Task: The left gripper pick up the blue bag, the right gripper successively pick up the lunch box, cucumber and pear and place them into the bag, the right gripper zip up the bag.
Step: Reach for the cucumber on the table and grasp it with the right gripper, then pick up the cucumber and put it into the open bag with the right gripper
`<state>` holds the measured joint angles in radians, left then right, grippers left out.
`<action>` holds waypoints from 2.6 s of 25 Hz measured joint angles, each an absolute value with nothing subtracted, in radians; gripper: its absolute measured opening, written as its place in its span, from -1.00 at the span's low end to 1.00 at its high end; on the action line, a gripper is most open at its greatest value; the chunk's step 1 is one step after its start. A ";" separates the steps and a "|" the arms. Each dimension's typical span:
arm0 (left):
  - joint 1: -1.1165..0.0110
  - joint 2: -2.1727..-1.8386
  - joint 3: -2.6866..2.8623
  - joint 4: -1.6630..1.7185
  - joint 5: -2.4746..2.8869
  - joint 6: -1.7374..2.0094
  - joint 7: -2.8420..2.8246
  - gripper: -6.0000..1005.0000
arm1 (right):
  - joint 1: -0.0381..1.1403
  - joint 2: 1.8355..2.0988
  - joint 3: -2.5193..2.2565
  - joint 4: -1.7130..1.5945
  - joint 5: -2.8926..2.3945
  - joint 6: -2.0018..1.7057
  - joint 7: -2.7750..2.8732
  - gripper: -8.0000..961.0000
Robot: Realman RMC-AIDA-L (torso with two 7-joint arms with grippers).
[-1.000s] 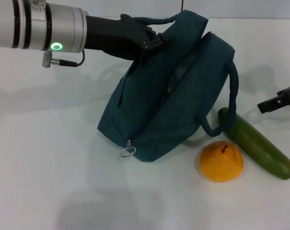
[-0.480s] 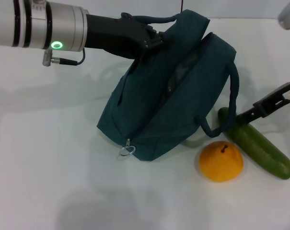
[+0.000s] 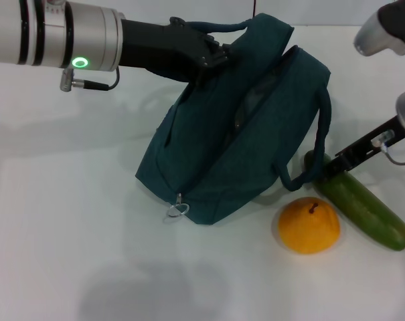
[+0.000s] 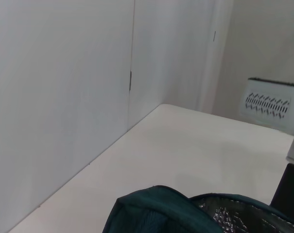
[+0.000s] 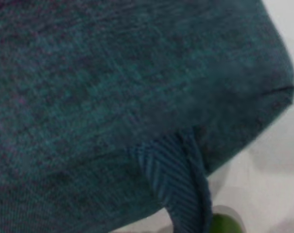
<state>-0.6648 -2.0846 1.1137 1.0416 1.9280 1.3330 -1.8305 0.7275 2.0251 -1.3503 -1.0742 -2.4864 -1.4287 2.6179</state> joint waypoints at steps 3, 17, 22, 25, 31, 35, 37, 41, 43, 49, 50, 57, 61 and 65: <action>-0.666 -2.084 1.114 1.043 1.928 1.333 -1.830 -0.90 | 0.750 2.026 -1.367 -1.031 -2.484 -1.414 2.621 0.57; -0.671 -2.083 1.114 1.043 1.930 1.332 -1.826 -0.90 | 0.764 2.026 -1.410 -0.987 -2.489 -1.386 2.643 0.48; -0.675 -2.083 1.114 1.043 1.930 1.331 -1.825 -0.90 | 0.755 2.020 -1.408 -0.997 -2.493 -1.387 2.643 0.27; -0.674 -2.082 1.113 1.043 1.930 1.331 -1.825 -0.90 | 0.736 2.015 -1.394 -1.026 -2.493 -1.389 2.641 0.27; -0.668 -2.083 1.109 1.043 1.952 1.331 -1.821 -0.90 | 0.592 2.010 -1.257 -1.231 -2.481 -1.390 2.612 0.28; -0.662 -2.084 1.108 1.043 1.955 1.327 -1.816 -0.90 | 0.482 2.013 -1.176 -1.342 -2.372 -1.343 2.545 0.29; -0.656 -2.085 1.105 1.043 1.955 1.316 -1.813 -0.90 | 0.434 2.013 -1.154 -1.365 -2.297 -1.307 2.499 0.29; -0.646 -2.085 1.102 1.053 1.949 1.305 -1.801 -0.90 | 0.376 2.014 -1.101 -1.380 -2.164 -1.257 2.400 0.30; -0.643 -2.085 1.100 1.070 1.946 1.305 -1.798 -0.90 | 0.363 2.015 -1.055 -1.370 -2.073 -1.253 2.328 0.30; -0.619 -2.086 1.100 1.128 1.941 1.304 -1.799 -0.90 | 0.357 2.015 -1.001 -1.272 -1.738 -1.264 2.048 0.31; -0.616 -2.086 1.100 1.137 1.940 1.304 -1.799 -0.90 | 0.357 2.014 -1.000 -1.244 -1.661 -1.275 1.981 0.31; -0.618 -2.086 1.100 1.142 1.940 1.304 -1.798 -0.90 | 0.392 2.013 -1.008 -1.056 -1.246 -1.449 1.579 0.32; -0.626 -2.085 1.105 1.142 1.942 1.304 -1.798 -0.90 | 0.456 2.013 -1.008 -0.971 -1.182 -1.503 1.523 0.32; -0.639 -2.085 1.106 1.143 1.947 1.303 -1.798 -0.90 | 0.531 2.015 -1.010 -0.884 -1.179 -1.527 1.478 0.33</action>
<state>-0.6395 -2.0850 1.1062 1.1427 1.9466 1.3029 -1.7976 0.5309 2.0151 -1.0100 -0.8844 -1.1785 -1.5272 1.4783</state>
